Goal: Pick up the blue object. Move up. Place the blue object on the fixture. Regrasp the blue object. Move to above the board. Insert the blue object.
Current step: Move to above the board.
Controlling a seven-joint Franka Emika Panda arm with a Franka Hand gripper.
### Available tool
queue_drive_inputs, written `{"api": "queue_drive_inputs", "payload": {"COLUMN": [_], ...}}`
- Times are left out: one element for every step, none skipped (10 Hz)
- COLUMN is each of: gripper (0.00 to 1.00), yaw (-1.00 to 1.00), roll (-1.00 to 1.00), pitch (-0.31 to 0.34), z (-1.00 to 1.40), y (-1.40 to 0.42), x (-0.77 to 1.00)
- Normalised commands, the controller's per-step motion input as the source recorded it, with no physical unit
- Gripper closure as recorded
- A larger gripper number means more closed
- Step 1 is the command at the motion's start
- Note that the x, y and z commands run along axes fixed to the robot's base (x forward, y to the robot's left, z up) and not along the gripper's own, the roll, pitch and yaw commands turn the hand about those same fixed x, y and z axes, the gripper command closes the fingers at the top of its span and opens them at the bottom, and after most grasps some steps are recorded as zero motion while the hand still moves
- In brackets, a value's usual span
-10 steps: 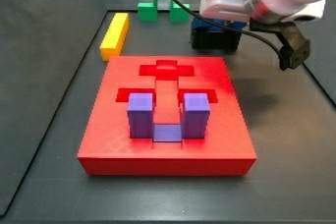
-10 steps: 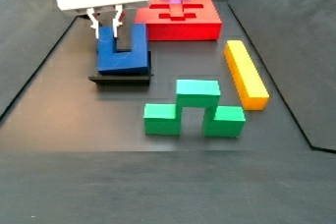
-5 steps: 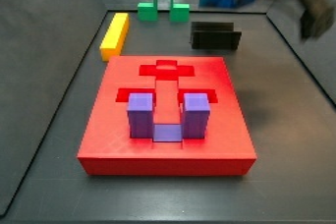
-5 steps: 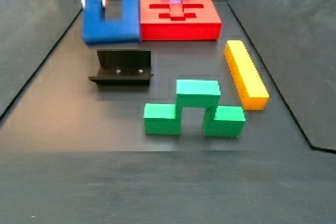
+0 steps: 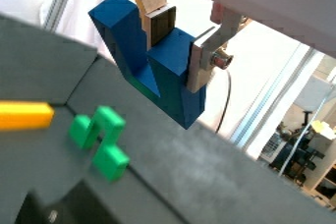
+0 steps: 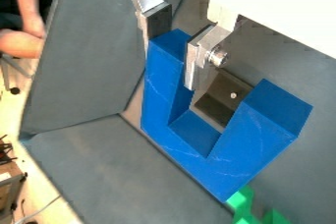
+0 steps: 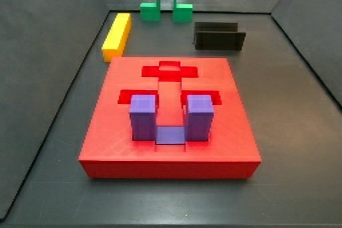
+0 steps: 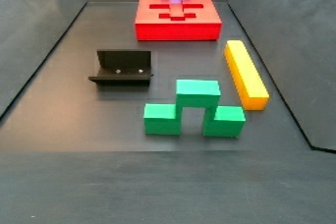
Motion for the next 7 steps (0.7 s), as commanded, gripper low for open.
{"api": "queue_drive_inputs", "payload": {"gripper": [1.0, 1.0, 1.0, 1.0, 1.0, 1.0, 1.0], "yaw": [0.02, 0.04, 0.04, 0.05, 0.06, 0.06, 0.06], "roll": [0.01, -1.0, -1.0, -1.0, -1.0, -1.0, -1.0], "pitch": [0.106, 0.025, 0.0, -0.042, -0.053, -0.067, -0.08], "z": [0.25, 0.31, 0.32, 0.29, 0.26, 0.27, 0.26], "y": [-0.02, -1.4, -1.4, -1.29, -1.24, -1.21, -1.21], "x": [0.04, -1.35, -1.38, -1.4, -1.4, -1.4, -1.4]}}
